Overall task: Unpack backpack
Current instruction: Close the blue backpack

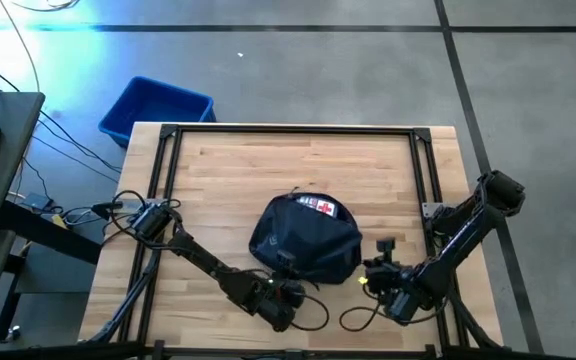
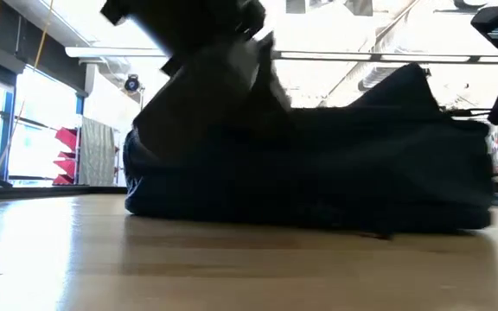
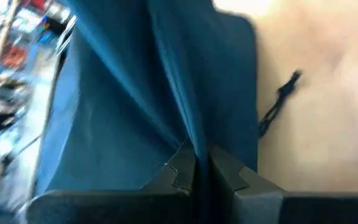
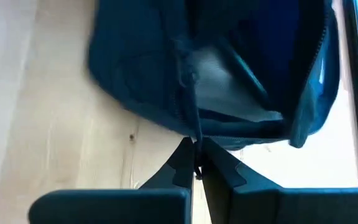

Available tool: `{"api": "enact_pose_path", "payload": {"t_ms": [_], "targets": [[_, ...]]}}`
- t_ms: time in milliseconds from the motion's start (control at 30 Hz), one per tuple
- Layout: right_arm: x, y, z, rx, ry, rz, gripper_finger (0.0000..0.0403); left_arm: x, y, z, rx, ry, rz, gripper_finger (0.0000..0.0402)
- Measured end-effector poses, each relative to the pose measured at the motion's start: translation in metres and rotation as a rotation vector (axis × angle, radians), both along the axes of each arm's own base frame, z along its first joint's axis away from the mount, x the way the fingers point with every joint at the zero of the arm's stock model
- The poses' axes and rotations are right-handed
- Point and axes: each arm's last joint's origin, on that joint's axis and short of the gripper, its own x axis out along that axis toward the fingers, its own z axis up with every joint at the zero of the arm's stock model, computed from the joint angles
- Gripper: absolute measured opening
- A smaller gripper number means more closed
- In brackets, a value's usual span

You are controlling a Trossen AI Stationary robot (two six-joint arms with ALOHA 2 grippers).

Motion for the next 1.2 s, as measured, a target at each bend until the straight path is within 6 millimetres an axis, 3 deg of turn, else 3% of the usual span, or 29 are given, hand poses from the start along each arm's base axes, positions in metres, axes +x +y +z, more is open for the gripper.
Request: {"api": "enact_pose_path", "payload": {"t_ms": [133,300,467,600,733,967,1200], "targets": [[0.011,0.02,0.001,0.137,-0.038,0.17,0.0,-0.014,0.011,0.001,0.133,0.086,0.058,0.0022],[0.037,0.044,0.018,0.255,-0.277,0.408,0.0,-0.036,0.029,0.028,0.095,0.075,0.231,0.0065],[0.063,0.042,0.033,0.317,-0.42,0.503,0.0,-0.047,0.007,0.049,-0.015,-0.062,0.201,0.0105],[0.08,0.032,0.03,0.347,-0.425,0.523,0.0,-0.036,-0.021,0.054,-0.108,-0.177,0.055,0.0121],[0.087,0.025,0.027,0.341,-0.412,0.483,0.0,-0.018,-0.037,0.053,-0.158,-0.25,-0.108,0.013],[0.084,0.026,0.025,0.327,-0.386,0.485,0.0,0.017,-0.031,0.034,-0.288,-0.244,-0.312,0.0145],[0.075,0.03,0.021,0.294,-0.353,0.457,0.0,0.024,-0.024,0.024,-0.407,-0.246,-0.263,0.0154]]}}
